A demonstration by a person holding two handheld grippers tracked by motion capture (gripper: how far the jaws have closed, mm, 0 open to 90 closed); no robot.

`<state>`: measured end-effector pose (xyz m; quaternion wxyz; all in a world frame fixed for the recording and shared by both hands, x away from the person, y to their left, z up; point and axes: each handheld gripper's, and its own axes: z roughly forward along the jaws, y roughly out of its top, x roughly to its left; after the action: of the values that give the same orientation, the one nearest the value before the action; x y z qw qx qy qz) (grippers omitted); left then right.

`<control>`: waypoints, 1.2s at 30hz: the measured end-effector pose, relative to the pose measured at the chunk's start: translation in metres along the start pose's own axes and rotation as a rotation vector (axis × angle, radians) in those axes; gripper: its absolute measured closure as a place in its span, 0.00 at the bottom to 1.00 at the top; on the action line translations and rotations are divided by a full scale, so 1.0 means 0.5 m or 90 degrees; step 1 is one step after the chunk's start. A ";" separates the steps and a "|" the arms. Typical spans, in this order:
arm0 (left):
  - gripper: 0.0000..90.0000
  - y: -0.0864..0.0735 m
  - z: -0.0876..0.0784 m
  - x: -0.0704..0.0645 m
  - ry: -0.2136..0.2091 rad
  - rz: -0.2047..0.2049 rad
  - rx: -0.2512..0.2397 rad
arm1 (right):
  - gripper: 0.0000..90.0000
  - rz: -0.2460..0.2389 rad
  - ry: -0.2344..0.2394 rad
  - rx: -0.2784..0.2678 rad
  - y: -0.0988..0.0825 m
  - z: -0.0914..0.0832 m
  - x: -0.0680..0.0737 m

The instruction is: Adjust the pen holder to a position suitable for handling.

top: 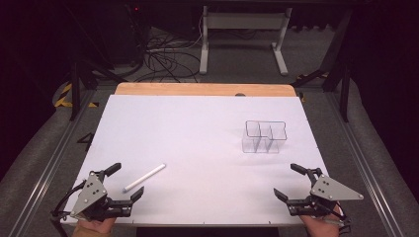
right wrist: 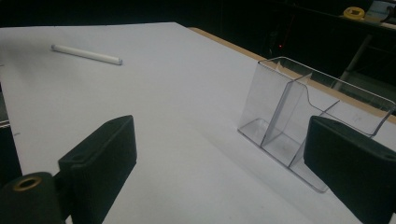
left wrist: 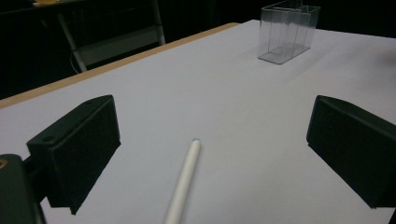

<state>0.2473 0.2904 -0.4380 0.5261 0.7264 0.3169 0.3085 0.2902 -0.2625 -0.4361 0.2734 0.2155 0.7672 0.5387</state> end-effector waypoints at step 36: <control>0.04 -0.001 0.001 0.000 -0.001 -0.007 0.000 | 0.09 -0.002 0.000 0.024 0.079 0.038 -0.059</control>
<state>0.2474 0.2904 -0.4387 0.5279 0.7248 0.3206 0.3053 0.3265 -0.2545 -0.3982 0.2705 0.2194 0.7774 0.5238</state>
